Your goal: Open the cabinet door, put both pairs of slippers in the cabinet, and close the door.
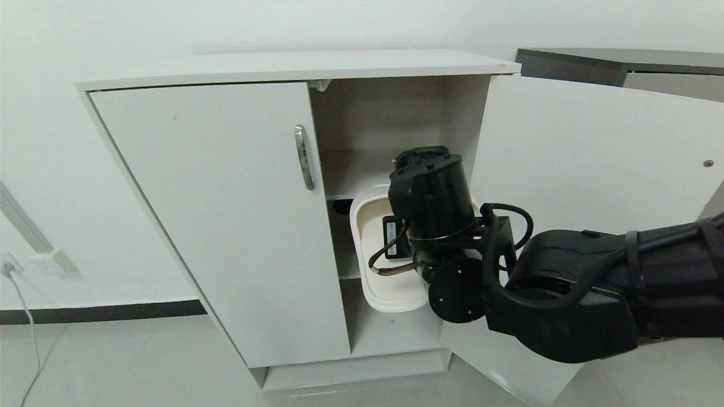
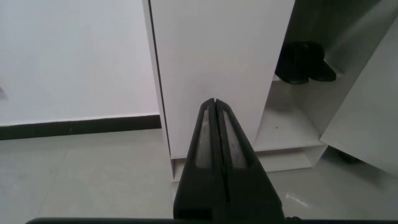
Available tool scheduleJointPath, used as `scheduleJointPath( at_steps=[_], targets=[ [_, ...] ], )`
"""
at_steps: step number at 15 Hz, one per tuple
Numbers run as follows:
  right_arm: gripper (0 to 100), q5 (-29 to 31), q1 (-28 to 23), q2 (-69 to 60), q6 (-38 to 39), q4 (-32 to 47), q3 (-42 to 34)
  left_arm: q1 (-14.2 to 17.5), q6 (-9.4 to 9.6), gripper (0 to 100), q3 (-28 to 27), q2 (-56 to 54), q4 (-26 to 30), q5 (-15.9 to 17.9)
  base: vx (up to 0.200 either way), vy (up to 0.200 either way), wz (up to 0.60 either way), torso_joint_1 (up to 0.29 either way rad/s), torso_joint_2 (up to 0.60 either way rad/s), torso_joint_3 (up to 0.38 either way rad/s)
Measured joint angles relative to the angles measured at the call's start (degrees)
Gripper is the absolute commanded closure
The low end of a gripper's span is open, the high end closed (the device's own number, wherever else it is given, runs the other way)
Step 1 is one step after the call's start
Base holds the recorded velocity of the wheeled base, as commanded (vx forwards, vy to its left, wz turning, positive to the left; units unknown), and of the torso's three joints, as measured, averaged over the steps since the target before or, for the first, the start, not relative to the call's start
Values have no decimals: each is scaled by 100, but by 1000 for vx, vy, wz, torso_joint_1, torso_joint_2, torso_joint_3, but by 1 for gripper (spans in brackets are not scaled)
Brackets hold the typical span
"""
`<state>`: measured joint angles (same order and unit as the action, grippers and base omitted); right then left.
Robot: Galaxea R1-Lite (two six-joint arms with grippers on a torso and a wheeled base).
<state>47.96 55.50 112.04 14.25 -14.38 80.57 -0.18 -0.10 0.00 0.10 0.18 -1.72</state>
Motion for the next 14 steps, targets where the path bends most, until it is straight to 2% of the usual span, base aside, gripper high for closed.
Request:
scheduleJointPath(
  at_steps=[2, 14],
  targets=[
    [100, -45, -51, 41, -2, 93, 123, 0, -1, 100, 0, 0, 0, 0, 0, 0, 0, 0, 0, 0],
    [100, -121, -63, 77, 9, 112, 160, 0, 2, 100, -5, 0, -2, 9, 200, 0, 0, 2, 2, 2]
  ],
)
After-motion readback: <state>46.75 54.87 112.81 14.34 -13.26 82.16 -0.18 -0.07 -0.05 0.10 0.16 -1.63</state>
